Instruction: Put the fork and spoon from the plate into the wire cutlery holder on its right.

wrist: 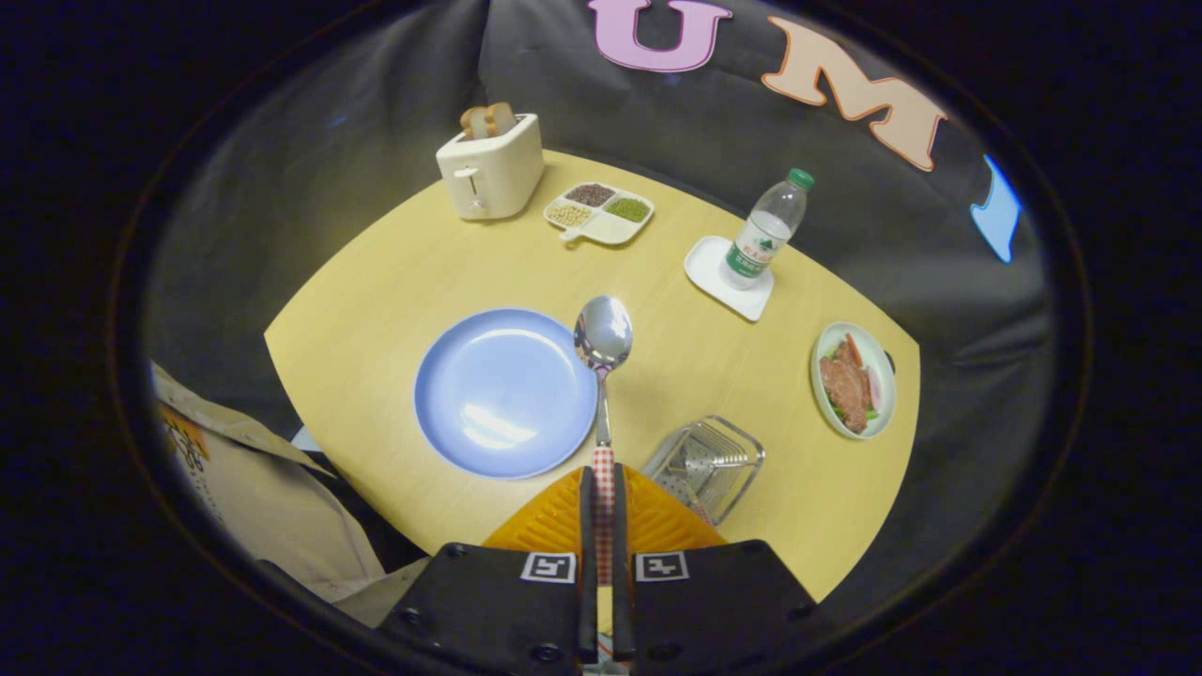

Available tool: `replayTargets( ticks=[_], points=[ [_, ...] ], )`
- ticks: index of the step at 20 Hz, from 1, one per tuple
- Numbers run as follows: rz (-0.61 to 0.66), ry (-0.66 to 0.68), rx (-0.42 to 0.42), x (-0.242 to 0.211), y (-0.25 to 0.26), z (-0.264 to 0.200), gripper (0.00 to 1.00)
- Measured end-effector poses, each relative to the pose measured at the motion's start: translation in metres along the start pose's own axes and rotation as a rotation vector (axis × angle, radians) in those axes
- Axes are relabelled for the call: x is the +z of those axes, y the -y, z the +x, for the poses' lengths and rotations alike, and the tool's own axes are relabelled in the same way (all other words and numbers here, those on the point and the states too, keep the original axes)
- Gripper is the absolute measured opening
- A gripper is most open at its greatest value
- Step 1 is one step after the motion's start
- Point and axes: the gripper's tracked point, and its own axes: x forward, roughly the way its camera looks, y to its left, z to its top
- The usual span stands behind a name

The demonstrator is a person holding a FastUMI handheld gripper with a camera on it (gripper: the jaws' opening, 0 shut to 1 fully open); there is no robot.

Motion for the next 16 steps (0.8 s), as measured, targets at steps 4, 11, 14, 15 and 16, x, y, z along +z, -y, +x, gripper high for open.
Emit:
replayTargets(
  ticks=[4, 11, 14, 15, 16],
  points=[
    [-0.041, -0.073, -0.025, -0.02, 0.025, -0.011, 0.09],
    [-0.087, -0.18, -0.035, -0.043, 0.056, -0.023, 0.09],
    [-0.108, -0.233, -0.045, -0.051, 0.073, -0.024, 0.09],
    [-0.112, -0.255, -0.045, -0.054, 0.077, -0.023, 0.09],
    [-0.119, -0.278, -0.043, -0.057, 0.081, -0.022, 0.09]
  ],
)
